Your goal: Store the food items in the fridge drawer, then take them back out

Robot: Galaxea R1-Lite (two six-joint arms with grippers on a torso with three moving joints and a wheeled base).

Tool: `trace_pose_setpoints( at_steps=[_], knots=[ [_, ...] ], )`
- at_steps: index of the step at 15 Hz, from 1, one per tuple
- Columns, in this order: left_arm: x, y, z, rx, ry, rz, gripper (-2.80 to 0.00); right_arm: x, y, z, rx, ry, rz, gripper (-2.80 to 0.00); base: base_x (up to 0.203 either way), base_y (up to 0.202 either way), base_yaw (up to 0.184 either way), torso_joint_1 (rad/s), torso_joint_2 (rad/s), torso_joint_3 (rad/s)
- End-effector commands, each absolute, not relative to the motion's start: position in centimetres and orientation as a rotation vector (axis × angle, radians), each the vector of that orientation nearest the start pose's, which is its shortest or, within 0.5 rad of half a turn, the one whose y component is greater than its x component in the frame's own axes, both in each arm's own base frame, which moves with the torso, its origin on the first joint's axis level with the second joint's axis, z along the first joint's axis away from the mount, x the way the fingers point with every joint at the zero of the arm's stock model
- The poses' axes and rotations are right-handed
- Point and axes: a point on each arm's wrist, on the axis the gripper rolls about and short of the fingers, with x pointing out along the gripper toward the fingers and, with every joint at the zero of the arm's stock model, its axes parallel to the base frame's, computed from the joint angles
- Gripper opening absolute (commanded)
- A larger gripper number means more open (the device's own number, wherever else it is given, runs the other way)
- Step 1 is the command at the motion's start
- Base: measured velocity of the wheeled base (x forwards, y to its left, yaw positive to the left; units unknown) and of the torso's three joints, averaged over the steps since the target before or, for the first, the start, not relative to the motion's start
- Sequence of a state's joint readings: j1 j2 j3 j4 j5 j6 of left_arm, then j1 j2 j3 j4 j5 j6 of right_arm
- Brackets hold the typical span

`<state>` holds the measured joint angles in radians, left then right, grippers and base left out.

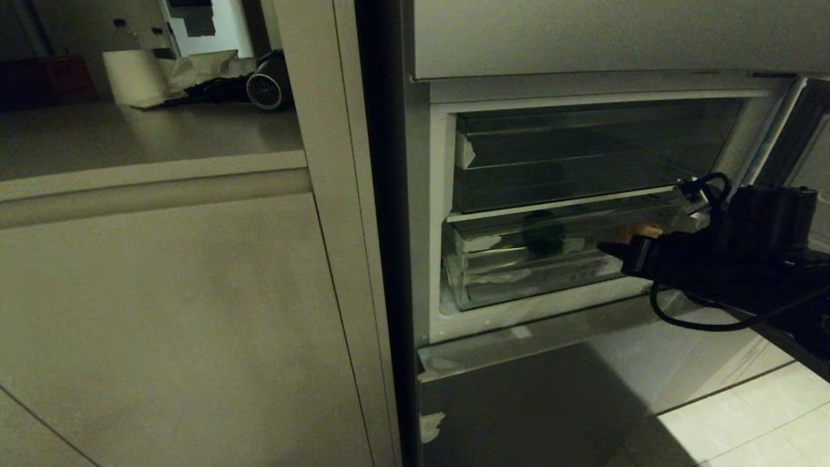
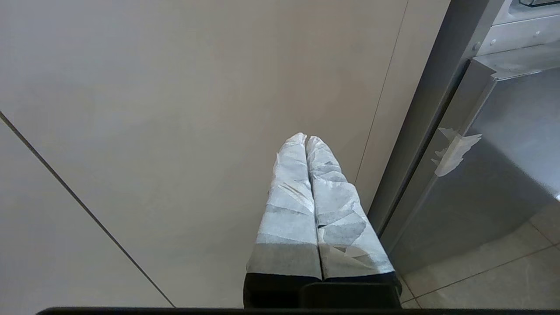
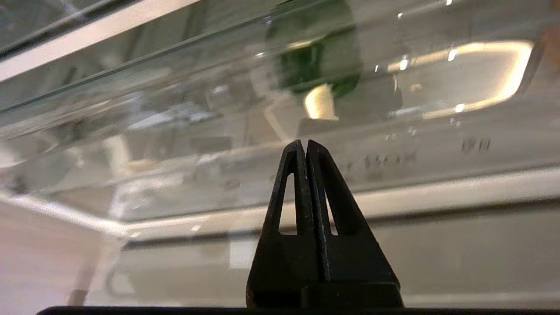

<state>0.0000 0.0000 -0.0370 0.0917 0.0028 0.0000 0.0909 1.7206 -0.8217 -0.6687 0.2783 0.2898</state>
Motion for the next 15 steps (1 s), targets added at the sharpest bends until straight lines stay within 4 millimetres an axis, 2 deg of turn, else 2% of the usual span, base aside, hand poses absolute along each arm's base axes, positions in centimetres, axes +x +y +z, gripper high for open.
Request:
trace_pose_setpoints(
  at_steps=[1, 4, 6, 8, 9, 11, 12, 15],
  knots=[
    [-2.6, 0.0, 7.6, 0.000, 0.055, 0.003, -2.80, 27.4, 3.1, 20.9, 0.310, 0.204, 0.356, -2.80, 0.000, 0.000, 0.000, 0.000, 0.00, 0.000],
    [-2.6, 0.0, 7.6, 0.000, 0.055, 0.003, -2.80, 20.6, 2.5, 22.8, 0.307, 0.117, 0.364, -2.80, 0.000, 0.000, 0.000, 0.000, 0.00, 0.000],
    [-2.6, 0.0, 7.6, 0.000, 0.055, 0.003, -2.80, 14.9, 1.9, 22.9, 0.290, 0.061, 0.337, -2.80, 0.000, 0.000, 0.000, 0.000, 0.00, 0.000],
    [-2.6, 0.0, 7.6, 0.000, 0.055, 0.003, -2.80, 9.1, 1.2, 21.9, 0.245, 0.003, 0.286, -2.80, 0.000, 0.000, 0.000, 0.000, 0.00, 0.000],
    [-2.6, 0.0, 7.6, 0.000, 0.055, 0.003, -2.80, 6.2, 0.9, 20.9, 0.210, -0.028, 0.262, -2.80, 0.000, 0.000, 0.000, 0.000, 0.00, 0.000],
    [-2.6, 0.0, 7.6, 0.000, 0.055, 0.003, -2.80, 1.9, 0.4, 18.4, 0.147, -0.071, 0.216, -2.80, 0.000, 0.000, 0.000, 0.000, 0.00, 0.000],
    [-2.6, 0.0, 7.6, 0.000, 0.055, 0.003, -2.80, 0.5, 0.3, 16.5, 0.121, -0.063, 0.179, -2.80, 0.000, 0.000, 0.000, 0.000, 0.00, 0.000],
    [-2.6, 0.0, 7.6, 0.000, 0.055, 0.003, -2.80, -1.1, 0.0, 9.8, 0.026, 0.035, 0.057, -2.80, 0.000, 0.000, 0.000, 0.000, 0.00, 0.000]
  ],
)
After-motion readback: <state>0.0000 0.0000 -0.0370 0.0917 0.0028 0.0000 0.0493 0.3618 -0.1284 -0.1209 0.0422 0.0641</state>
